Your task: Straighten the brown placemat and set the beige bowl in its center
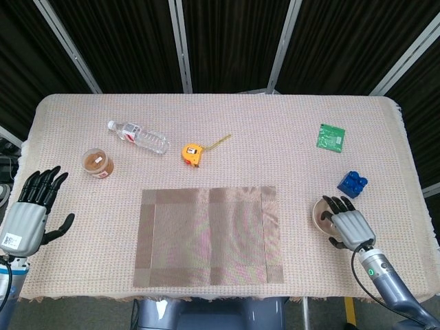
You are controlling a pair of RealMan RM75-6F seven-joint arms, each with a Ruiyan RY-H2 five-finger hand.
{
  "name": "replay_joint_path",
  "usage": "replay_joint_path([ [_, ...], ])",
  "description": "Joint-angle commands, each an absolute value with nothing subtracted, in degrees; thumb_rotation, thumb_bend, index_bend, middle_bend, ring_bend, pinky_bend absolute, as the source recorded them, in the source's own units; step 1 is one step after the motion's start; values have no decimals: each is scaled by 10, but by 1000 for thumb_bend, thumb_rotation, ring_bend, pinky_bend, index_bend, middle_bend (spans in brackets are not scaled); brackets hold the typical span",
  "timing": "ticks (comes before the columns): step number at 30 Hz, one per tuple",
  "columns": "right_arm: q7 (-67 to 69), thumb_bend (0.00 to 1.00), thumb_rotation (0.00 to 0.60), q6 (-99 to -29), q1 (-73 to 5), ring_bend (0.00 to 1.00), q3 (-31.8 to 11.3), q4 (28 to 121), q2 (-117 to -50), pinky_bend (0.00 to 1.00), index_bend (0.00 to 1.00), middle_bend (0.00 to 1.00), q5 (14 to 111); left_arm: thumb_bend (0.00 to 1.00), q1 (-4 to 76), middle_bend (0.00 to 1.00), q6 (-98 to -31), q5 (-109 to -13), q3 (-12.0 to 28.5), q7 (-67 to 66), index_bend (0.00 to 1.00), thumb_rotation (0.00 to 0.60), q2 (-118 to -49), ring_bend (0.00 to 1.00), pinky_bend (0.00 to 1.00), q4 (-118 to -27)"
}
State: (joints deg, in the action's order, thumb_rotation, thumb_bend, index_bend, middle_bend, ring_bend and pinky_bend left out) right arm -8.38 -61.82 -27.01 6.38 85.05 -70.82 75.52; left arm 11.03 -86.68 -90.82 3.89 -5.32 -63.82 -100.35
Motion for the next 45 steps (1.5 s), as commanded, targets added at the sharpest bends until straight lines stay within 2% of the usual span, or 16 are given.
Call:
replay_joint_path([
  [1, -87, 203, 600, -612, -269, 0, 64, 843, -714, 0, 364, 0, 757, 372, 110, 0, -867, -908, 39, -52, 0, 600, -638, 0, 0, -1003],
  [11, -76, 211, 600, -612, -262, 0, 54, 814, -743, 0, 516, 0, 772, 373, 108, 0, -872, -910, 40, -51, 0, 600, -638, 0, 0, -1002],
  [16, -58, 305, 600, -618, -259, 0, 50, 803, -751, 0, 592, 0, 787, 372, 107, 0, -873, -910, 41, -50, 0, 600, -638, 0, 0, -1002],
  [21, -41, 334, 600, -638, -252, 0, 43, 792, -759, 0, 666, 0, 805, 372, 107, 0, -873, -912, 40, -49, 0, 600, -637, 0, 0, -1002],
  [30, -15, 335, 600, -660, -246, 0, 37, 788, -763, 0, 673, 0, 835, 372, 106, 0, -874, -913, 40, -47, 0, 600, -636, 0, 0, -1003],
  [37, -44, 335, 600, -670, -273, 0, 24, 837, -745, 0, 674, 0, 884, 372, 108, 0, -869, -911, 41, -46, 0, 600, -636, 0, 0, -1002],
  [40, -85, 335, 600, -656, -303, 0, 10, 879, -734, 0, 674, 0, 909, 372, 109, 0, -867, -908, 43, -46, 0, 600, -637, 0, 0, -1001],
  [45, -146, 335, 600, -588, -360, 0, -16, 940, -733, 0, 674, 0, 913, 372, 110, 0, -865, -900, 47, -43, 0, 600, -636, 0, 0, -999],
])
